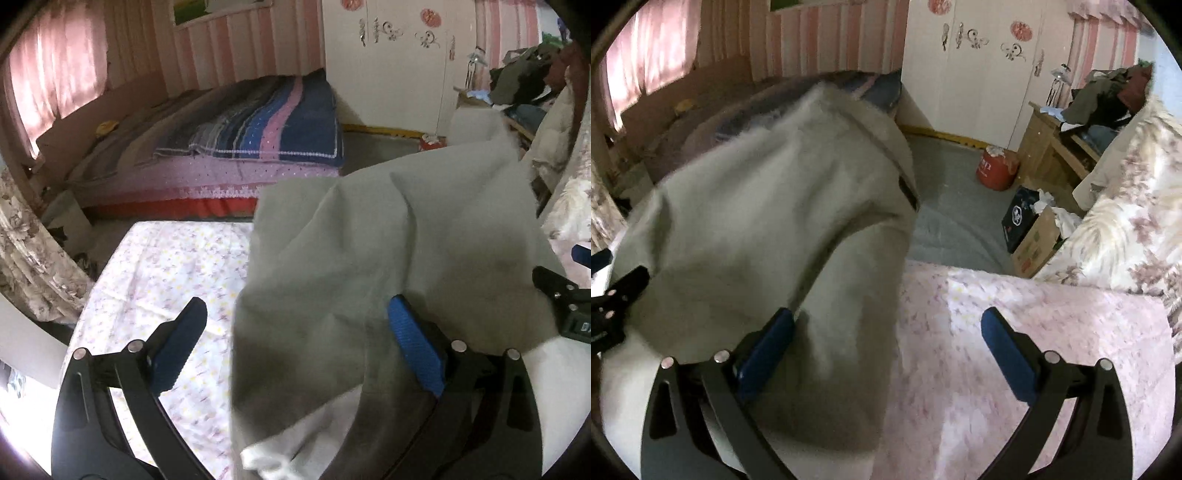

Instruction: Fold large clothes

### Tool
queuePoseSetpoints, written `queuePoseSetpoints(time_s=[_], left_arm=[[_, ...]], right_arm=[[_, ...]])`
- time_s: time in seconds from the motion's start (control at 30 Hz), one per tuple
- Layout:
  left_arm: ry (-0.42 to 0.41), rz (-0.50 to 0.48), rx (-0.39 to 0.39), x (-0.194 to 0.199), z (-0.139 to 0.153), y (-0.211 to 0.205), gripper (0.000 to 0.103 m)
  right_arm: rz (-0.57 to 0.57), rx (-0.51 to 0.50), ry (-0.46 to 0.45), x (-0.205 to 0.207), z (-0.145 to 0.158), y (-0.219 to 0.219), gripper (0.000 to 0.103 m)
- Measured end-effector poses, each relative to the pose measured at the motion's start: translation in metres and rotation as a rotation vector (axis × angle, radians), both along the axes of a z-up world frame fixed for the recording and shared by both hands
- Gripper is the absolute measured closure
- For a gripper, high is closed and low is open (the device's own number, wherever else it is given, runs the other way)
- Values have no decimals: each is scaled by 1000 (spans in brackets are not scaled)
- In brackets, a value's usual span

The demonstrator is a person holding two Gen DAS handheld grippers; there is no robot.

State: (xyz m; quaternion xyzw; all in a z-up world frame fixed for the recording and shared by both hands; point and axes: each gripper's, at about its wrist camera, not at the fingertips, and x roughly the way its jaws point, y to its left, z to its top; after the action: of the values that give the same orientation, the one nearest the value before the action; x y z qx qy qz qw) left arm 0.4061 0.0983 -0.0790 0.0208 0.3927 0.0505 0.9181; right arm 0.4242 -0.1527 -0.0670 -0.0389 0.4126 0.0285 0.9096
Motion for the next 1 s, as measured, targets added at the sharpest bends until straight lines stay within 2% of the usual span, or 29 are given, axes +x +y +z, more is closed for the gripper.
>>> queuePoseSetpoints(time_s=[0.1,0.17,0.27,0.37,0.53,0.7,1.0], left_arm=[[-56,-28,48,-32,20,2,5],[-91,-31,64,-54,29,5,3],[-114,-13,53,-86,34,15,3],[-137,24,6,-112,33,21,3],[-159,41,-69,-138,29,14,3],[-146,14,-63,-138,14,3,3],[-154,21,-102,-138,-6,3,3]], right_arm=[[40,79,-53,-42,18,-8,2],[80,169,-51,-72,23,-15,2],[99,217,-74,-110,24,-17,2],[98,225,-96,-131,23,-14,2],[101,221,-93,-146,11,-5,2],[76,257,-71,-143,-2,-6,2],[56,242,-85,-147,-10,-3,2]])
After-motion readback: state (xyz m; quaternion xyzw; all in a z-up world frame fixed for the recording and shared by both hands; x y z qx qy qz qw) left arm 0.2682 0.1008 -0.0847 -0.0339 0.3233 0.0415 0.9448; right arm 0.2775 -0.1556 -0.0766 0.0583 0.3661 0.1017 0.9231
